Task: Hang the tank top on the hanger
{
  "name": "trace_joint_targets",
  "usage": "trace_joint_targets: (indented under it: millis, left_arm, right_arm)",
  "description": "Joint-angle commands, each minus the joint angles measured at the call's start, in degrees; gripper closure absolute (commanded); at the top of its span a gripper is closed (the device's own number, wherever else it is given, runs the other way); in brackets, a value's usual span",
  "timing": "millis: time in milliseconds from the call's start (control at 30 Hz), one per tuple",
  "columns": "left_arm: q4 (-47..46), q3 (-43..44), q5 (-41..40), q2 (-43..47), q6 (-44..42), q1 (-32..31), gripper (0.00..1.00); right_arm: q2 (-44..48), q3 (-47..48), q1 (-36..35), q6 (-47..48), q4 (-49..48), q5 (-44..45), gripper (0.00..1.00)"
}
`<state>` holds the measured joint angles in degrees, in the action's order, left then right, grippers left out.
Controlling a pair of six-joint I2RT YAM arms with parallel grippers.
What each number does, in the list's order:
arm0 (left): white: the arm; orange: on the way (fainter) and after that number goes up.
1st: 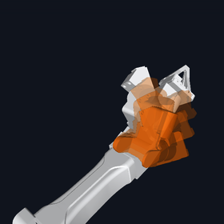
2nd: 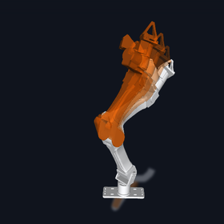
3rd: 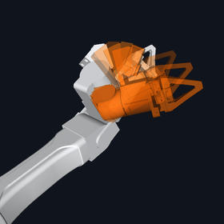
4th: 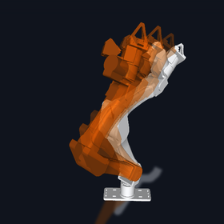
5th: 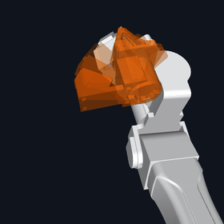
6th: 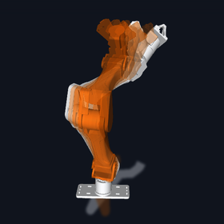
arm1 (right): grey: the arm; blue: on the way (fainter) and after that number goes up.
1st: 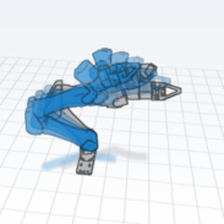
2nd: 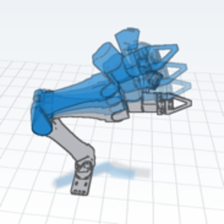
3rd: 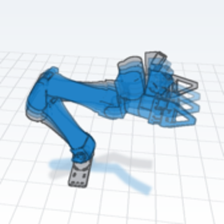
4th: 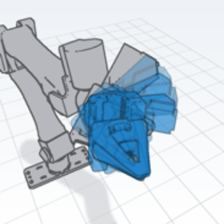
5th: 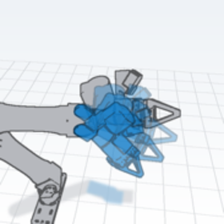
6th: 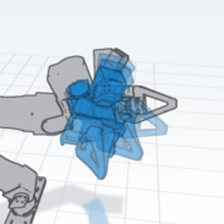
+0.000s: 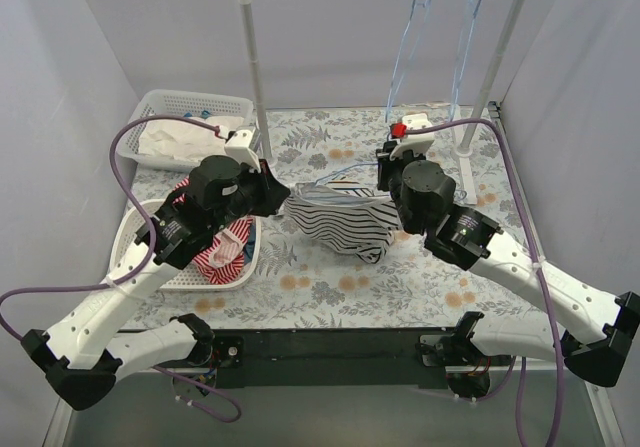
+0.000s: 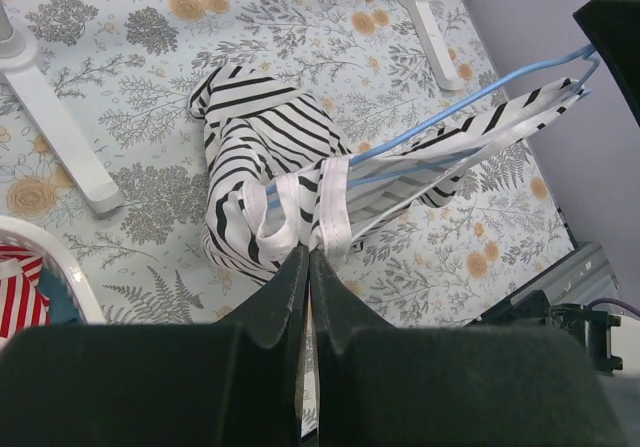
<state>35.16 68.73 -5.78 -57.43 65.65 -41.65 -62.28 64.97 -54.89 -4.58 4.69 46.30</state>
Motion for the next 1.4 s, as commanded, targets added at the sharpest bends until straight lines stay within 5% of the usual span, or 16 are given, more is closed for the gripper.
trace_joint_targets:
  millis: [0,300,533,1033,1233,1367]
  left_arm:
    - [5.1,4.6,1.1,-0.7,-2.9,0.1,1.0]
    - [10.0,7.6,2.1,-1.5,-1.4,0.1,1.0]
    - [1.6,4.5,9.1,-1.8,5.8,0.2,1.0]
    - [-13.0,-2.8,-4.4,2.1,15.5,0.1,1.0]
    - [-8.0,-2.5,-13.4,6.6,9.3,0.1,1.0]
    - [-6.4,-3.8,-7.9,6.8,7.3,0.1,1.0]
  right_arm:
    - [0.7,4.3,-0.2,1.9,-2.1,0.9,0.99]
    - [-1.4,5.4,-0.3,4.4,-3.2,6.1,0.99]
    - [-4.1,5.6,-2.1,5.3,-6.2,4.1,0.99]
    - [-5.0,7.9,-4.1,6.1,-12.3,6.3,0.99]
    - [-2.9,5.8,-3.9,11.2,-15.8,12.0,0.99]
    - [-2.4,5.2,-3.9,10.4,-16.1,10.5,0.99]
